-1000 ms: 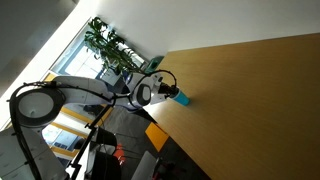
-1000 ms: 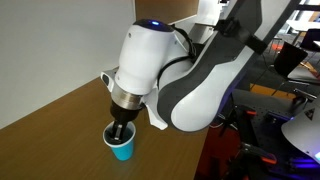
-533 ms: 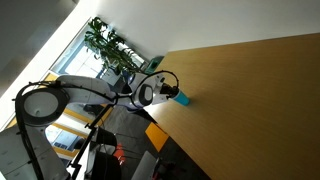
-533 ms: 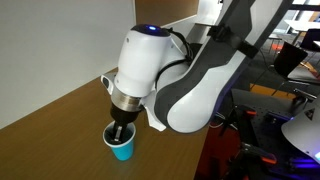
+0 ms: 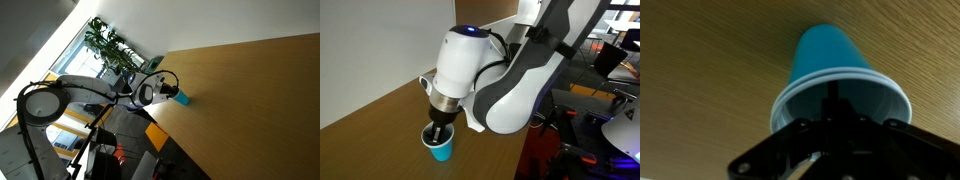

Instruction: Take the pen out of the cup and put it on the table

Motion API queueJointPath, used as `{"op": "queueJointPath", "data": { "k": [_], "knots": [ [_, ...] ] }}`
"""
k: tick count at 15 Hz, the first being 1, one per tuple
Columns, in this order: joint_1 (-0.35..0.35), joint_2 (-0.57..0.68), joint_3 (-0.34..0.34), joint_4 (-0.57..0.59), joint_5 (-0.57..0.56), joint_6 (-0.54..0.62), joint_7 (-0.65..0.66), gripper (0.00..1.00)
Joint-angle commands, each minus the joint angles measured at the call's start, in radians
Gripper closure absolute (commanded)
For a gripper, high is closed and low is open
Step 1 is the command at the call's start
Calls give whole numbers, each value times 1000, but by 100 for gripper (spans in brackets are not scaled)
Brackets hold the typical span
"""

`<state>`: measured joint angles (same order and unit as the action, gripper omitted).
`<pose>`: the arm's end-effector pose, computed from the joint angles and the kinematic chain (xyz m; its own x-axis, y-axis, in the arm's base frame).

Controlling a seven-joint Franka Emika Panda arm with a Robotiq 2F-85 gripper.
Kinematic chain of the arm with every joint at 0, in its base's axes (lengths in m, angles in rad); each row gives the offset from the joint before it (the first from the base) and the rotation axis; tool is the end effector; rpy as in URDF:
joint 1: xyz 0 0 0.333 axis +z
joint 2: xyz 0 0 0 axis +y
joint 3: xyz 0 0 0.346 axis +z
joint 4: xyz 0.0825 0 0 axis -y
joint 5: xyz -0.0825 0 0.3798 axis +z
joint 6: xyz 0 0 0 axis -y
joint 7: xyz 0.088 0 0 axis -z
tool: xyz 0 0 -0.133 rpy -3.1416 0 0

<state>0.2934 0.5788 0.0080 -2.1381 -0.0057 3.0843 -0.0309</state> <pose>0.5918 0.1844 0.1729 0.8806 0.3091 0.3591 0.3279 -0.9447 0.0091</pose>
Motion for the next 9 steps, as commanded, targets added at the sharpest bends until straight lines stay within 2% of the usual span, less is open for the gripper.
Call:
{"op": "queueJointPath", "data": {
  "k": [1,9],
  "knots": [
    [16,-41,-6,-50,-36,47,27,97],
    [105,-114,-65,-175,-25,233,13,97]
  ]
}}
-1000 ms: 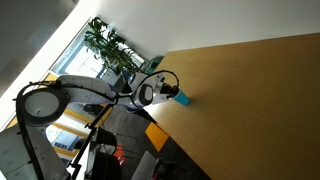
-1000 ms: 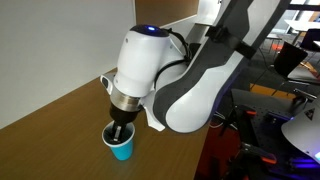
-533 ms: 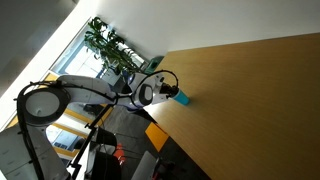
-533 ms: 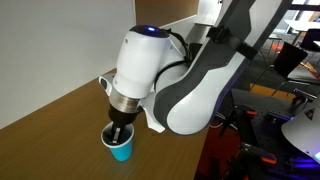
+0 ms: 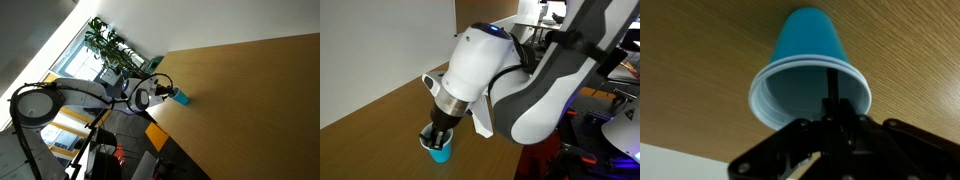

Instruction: Take the pen out of the cup and put it on the table

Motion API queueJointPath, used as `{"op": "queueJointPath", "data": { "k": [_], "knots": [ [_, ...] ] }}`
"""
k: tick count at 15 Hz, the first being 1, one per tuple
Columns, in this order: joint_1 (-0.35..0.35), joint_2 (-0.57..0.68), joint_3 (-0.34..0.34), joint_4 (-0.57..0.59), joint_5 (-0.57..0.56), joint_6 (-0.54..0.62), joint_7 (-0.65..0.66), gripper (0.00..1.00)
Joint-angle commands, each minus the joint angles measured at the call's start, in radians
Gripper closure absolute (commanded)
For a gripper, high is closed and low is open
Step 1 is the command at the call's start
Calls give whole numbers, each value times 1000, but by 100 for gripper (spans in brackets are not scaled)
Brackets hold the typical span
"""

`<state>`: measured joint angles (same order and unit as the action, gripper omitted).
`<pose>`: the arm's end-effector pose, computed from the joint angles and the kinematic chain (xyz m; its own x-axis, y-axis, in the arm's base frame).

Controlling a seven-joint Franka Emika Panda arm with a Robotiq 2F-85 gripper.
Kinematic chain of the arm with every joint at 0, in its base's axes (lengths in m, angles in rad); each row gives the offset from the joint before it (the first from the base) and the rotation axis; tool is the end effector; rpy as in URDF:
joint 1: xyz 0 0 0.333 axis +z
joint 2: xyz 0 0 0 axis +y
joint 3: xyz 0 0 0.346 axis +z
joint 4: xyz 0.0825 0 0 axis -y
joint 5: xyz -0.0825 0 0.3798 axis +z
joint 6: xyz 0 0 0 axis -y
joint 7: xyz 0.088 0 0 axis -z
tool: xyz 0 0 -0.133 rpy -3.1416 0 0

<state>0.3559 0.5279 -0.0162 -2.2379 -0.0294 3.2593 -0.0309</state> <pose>0.5667 0.2037 0.1919 0.8067 0.3549 0.4725 0.3860 -0.9219 0.0336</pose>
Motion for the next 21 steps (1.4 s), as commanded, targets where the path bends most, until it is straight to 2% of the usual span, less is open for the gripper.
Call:
{"op": "queueJointPath", "data": {
  "k": [1,12,13,17,21],
  "knots": [
    [60,-75,-55,-90,6,74,9,97],
    [244,-157,-229,-180,68,228,-20,97],
    [266,-179,-250,-161,78,194,-26,97],
    [376,-229,-357,-160,124,197,-52,97],
    [524,-281,-509,-158,191,196,-104,97]
  ]
}}
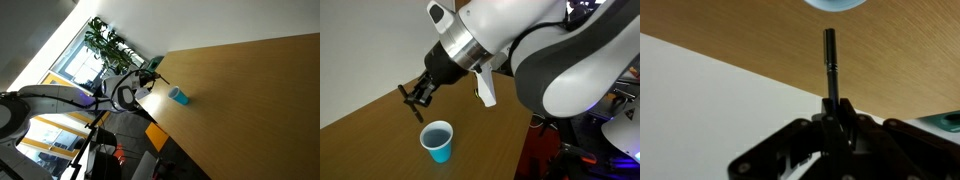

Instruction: Take the pen out of the cup and put it on the table

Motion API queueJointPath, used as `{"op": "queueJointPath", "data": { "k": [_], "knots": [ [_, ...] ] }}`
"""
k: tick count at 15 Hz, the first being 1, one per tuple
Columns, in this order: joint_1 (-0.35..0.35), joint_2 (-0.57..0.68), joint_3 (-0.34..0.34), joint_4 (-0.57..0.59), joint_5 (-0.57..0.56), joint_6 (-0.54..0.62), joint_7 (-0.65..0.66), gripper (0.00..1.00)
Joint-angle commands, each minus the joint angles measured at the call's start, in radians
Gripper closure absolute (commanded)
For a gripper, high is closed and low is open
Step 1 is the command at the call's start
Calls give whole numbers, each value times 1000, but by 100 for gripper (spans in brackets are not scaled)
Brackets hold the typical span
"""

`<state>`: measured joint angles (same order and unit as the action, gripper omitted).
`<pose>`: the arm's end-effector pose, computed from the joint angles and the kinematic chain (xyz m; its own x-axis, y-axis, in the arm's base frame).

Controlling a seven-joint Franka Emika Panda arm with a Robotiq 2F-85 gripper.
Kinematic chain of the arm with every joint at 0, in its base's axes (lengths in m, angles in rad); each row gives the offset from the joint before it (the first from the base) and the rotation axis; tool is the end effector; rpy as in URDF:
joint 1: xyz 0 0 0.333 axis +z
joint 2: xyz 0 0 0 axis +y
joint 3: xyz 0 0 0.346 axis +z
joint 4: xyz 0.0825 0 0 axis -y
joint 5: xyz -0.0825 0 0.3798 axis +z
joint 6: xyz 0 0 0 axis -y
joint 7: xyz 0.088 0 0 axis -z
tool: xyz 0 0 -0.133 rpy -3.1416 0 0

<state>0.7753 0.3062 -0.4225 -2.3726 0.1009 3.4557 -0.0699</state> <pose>0.5482 0.1972 0.3181 0.6254 0.3103 0.7160 0.3210 -0.9386 0.1264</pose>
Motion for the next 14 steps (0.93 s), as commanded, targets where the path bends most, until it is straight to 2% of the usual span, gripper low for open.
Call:
{"op": "queueJointPath", "data": {
  "k": [1,6,9,14],
  "knots": [
    [148,-68,-151,-20,88,0,-83,97],
    [349,-56,-403,-28,256,-1,-157,97],
    [386,-52,-483,-67,313,-33,-166,97],
    [410,-50,-607,-48,295,-268,-152,97]
  ]
}}
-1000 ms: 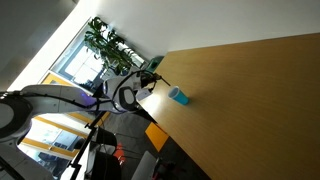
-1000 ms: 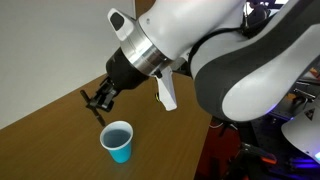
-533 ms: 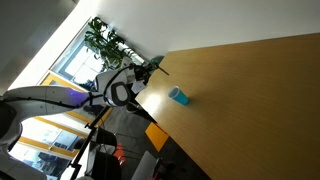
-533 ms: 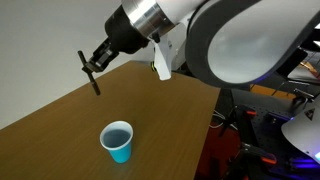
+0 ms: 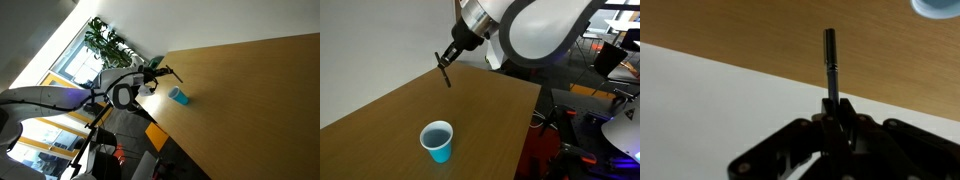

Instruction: Take the pen out of the cup and put it on the table

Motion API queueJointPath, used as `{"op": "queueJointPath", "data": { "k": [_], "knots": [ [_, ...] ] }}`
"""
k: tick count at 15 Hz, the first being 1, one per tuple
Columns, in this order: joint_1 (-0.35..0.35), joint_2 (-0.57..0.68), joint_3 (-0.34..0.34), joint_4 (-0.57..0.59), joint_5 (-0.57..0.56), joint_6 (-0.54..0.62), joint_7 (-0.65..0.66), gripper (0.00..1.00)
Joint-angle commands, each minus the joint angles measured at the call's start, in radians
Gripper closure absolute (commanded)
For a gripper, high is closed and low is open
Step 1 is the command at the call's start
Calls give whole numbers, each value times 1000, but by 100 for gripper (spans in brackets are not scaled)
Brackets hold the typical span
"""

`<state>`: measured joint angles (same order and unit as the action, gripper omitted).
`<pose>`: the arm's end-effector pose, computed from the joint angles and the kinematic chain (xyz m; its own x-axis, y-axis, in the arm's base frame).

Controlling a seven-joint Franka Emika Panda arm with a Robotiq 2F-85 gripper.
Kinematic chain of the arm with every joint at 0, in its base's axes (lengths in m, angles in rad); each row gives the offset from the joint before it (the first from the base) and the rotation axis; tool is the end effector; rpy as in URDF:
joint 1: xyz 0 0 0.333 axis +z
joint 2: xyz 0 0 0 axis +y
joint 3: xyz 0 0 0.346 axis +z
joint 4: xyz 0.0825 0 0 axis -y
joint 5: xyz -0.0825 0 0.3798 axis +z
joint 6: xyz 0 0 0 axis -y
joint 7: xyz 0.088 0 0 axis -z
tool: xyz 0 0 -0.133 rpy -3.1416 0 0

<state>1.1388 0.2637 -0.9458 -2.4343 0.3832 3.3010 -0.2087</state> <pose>0.5474 0.0764 0.3423 0.7380 0.1269 0.6628 0.0395 -0.9886 0.1453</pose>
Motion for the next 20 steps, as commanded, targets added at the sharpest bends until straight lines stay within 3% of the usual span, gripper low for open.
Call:
{"op": "queueJointPath", "data": {
  "k": [1,6,11,12,13,20],
  "knots": [
    [45,-17,-103,19,-2,-162,-11,97],
    [55,-14,-181,75,-34,-391,9,97],
    [6,19,-148,150,-10,-609,4,97],
    [-149,-40,-2,154,-164,-619,115,97],
    [-198,-31,45,168,-183,-646,128,97],
    [-758,31,571,253,-294,-726,230,97]
  ]
}}
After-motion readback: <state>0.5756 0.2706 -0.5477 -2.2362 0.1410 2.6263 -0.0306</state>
